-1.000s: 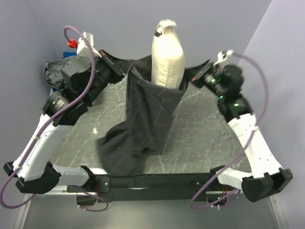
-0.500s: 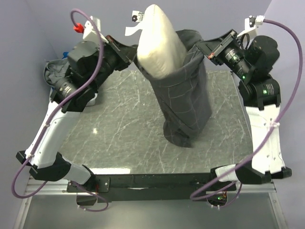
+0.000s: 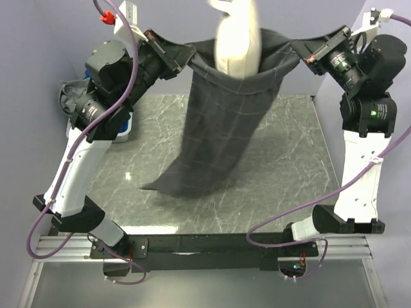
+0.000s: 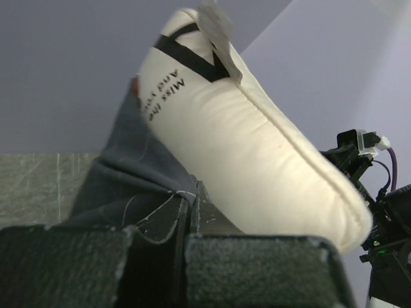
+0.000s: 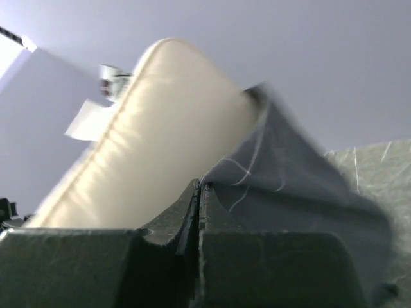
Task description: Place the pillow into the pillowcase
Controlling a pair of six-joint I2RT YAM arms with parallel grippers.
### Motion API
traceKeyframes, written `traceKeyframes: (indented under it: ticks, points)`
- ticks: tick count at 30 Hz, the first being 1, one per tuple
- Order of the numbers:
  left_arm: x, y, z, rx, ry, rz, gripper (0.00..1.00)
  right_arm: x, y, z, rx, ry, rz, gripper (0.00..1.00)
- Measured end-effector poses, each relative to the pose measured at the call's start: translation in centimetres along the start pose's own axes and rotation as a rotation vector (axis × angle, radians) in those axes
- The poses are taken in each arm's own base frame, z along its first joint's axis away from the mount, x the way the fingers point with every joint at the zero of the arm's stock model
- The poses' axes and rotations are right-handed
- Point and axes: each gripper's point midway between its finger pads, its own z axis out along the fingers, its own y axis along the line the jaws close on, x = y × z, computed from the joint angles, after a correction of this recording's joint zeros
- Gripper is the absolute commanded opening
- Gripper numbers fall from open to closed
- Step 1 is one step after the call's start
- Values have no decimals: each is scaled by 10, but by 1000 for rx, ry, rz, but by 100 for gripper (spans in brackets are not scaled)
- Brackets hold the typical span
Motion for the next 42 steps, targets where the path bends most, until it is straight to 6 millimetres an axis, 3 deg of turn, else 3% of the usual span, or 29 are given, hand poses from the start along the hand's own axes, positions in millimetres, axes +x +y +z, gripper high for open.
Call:
traceKeyframes:
  ticks: [2, 5, 9, 11, 13, 16, 18, 20, 22, 25, 27, 29, 32, 34, 36, 39, 42]
  points:
    - [5, 2, 0, -3, 17, 5, 3, -6, -6, -4, 0, -31, 15, 0]
    - [1, 8, -15, -24, 5, 44, 4, 21, 0, 2, -52, 16, 47, 0]
    - [-25, 13, -44, -74, -82, 101, 2, 73, 39, 13, -157, 153, 47, 0]
    - [-43, 8, -55, -70, -143, 103, 1, 80, 52, 9, -183, 182, 35, 0]
    - [-56, -3, -63, -37, -182, 89, 1, 59, 55, 2, -182, 146, 10, 0]
    - [-62, -28, -62, 80, -196, 41, 1, 7, 34, -11, -142, 41, 31, 0]
    - [-47, -40, -50, 151, -143, 17, 1, -27, 18, -20, -116, -39, 46, 0]
    - [-30, -44, -34, 180, -86, 16, 1, -40, 15, -25, -115, -70, 56, 0]
    - [-12, -28, -16, 133, -45, 25, 2, -42, 21, -26, -144, -72, 63, 0]
    - [6, 12, -5, -3, -3, 67, 1, -21, 32, -23, -186, -25, 77, 0]
    - [-4, 25, -9, -64, -35, 99, 2, -1, 43, -22, -221, 20, 80, 0]
    - [-28, 29, -25, -105, -111, 126, 1, 19, 53, -22, -252, 67, 75, 0]
    - [-62, 18, -63, -103, -201, 141, 1, 25, 58, -23, -268, 78, 52, 0]
    - [-83, -1, -89, -47, -261, 128, 1, 14, 52, -26, -253, 50, 37, 0]
    - [-92, -23, -104, 46, -276, 104, 1, -2, 43, -32, -246, 22, 36, 0]
    - [-78, -49, -97, 185, -212, 76, 1, -19, 35, -45, -258, 5, 61, 0]
    - [-41, -56, -56, 258, -97, 55, 1, -47, 14, -59, -238, -67, 97, 0]
